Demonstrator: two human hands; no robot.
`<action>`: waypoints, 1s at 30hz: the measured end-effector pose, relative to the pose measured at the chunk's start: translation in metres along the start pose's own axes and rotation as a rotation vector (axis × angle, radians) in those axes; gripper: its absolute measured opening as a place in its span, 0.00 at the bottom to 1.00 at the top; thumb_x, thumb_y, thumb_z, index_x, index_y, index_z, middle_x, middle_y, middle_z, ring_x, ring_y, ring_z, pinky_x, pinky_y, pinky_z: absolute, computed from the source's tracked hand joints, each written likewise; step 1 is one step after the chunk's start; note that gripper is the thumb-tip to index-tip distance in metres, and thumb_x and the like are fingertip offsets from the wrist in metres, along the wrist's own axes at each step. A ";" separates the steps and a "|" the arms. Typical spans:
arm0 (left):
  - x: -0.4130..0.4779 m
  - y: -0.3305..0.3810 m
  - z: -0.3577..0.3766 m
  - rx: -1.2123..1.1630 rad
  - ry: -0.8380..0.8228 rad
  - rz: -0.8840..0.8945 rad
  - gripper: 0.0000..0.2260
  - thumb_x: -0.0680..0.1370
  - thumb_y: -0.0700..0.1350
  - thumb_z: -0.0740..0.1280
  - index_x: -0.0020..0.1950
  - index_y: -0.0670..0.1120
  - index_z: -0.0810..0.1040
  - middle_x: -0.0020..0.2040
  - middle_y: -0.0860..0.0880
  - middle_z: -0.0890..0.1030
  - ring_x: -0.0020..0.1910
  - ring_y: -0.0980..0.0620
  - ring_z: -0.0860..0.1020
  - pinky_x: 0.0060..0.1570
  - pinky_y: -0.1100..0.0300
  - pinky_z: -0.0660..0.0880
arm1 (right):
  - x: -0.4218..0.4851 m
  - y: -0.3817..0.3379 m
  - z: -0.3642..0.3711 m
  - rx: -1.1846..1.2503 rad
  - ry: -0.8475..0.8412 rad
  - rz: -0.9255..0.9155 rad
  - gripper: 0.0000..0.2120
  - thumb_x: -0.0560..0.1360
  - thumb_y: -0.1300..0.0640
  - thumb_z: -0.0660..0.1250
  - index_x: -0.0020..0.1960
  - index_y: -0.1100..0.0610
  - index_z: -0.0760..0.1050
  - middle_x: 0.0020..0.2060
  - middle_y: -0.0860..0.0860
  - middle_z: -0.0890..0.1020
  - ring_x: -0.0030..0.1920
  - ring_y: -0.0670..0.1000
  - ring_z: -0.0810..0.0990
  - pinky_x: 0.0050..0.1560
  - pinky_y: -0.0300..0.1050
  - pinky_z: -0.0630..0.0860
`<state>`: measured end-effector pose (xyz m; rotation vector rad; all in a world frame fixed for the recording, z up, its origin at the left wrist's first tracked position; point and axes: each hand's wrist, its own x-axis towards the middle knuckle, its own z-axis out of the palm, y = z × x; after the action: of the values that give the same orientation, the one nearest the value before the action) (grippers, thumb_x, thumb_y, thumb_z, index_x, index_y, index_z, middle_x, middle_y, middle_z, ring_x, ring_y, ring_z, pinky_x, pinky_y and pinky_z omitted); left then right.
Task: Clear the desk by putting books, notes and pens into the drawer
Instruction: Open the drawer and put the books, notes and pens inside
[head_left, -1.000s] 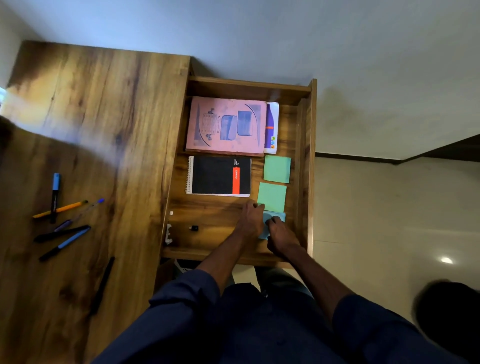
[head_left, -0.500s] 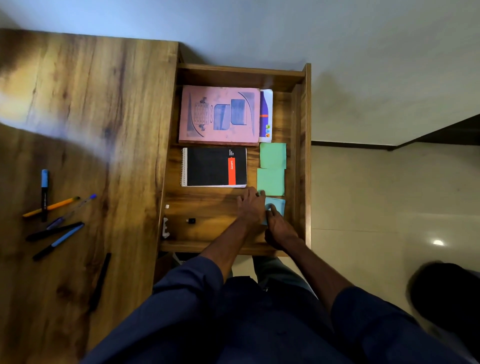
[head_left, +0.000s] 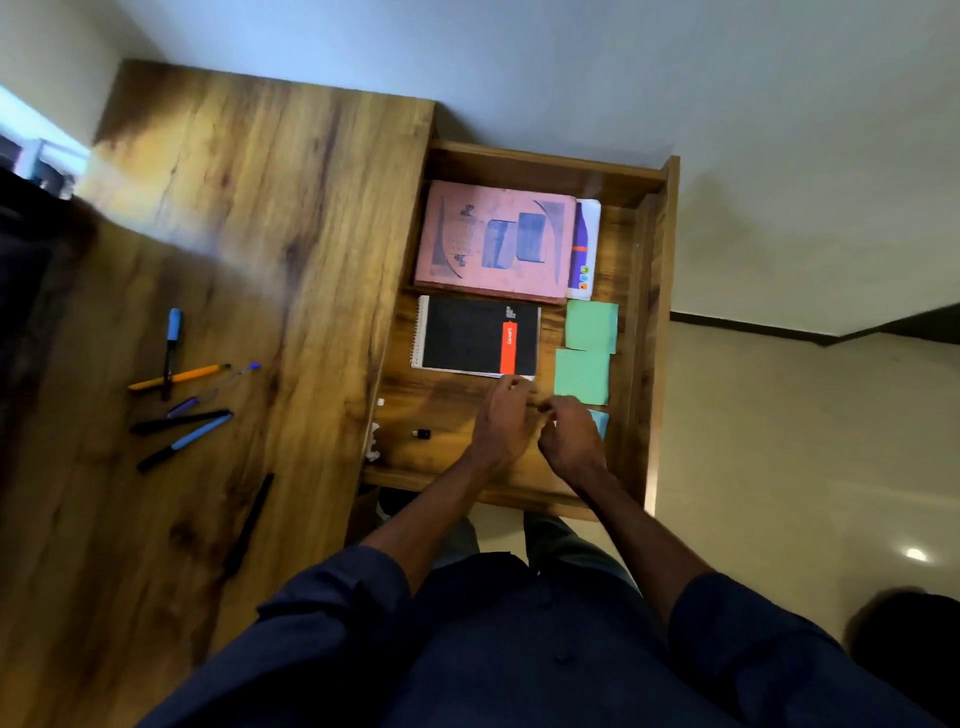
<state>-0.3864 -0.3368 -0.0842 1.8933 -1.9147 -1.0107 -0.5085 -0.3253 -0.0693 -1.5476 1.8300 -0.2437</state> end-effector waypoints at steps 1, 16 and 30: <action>-0.004 -0.005 -0.012 -0.008 0.031 -0.016 0.13 0.77 0.42 0.72 0.62 0.46 0.80 0.61 0.47 0.79 0.60 0.50 0.76 0.57 0.59 0.77 | 0.003 -0.012 0.001 0.026 0.041 -0.037 0.10 0.77 0.60 0.67 0.58 0.60 0.78 0.56 0.57 0.81 0.56 0.57 0.79 0.58 0.48 0.75; -0.110 -0.160 -0.208 -0.208 0.727 -0.386 0.18 0.67 0.35 0.59 0.50 0.44 0.83 0.52 0.46 0.83 0.54 0.44 0.81 0.56 0.47 0.78 | -0.002 -0.263 0.107 0.107 -0.113 -0.632 0.12 0.71 0.67 0.63 0.49 0.57 0.81 0.46 0.50 0.84 0.45 0.48 0.81 0.47 0.40 0.76; -0.220 -0.280 -0.245 -0.457 0.873 -0.918 0.12 0.76 0.36 0.63 0.51 0.51 0.81 0.56 0.51 0.83 0.58 0.49 0.80 0.58 0.55 0.76 | -0.034 -0.357 0.227 -0.403 -0.360 -1.038 0.14 0.74 0.61 0.66 0.59 0.57 0.80 0.53 0.57 0.83 0.49 0.61 0.83 0.45 0.52 0.78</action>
<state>0.0084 -0.1714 -0.0229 2.3286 -0.2871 -0.5263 -0.0871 -0.3206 -0.0196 -2.5258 0.6898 -0.0471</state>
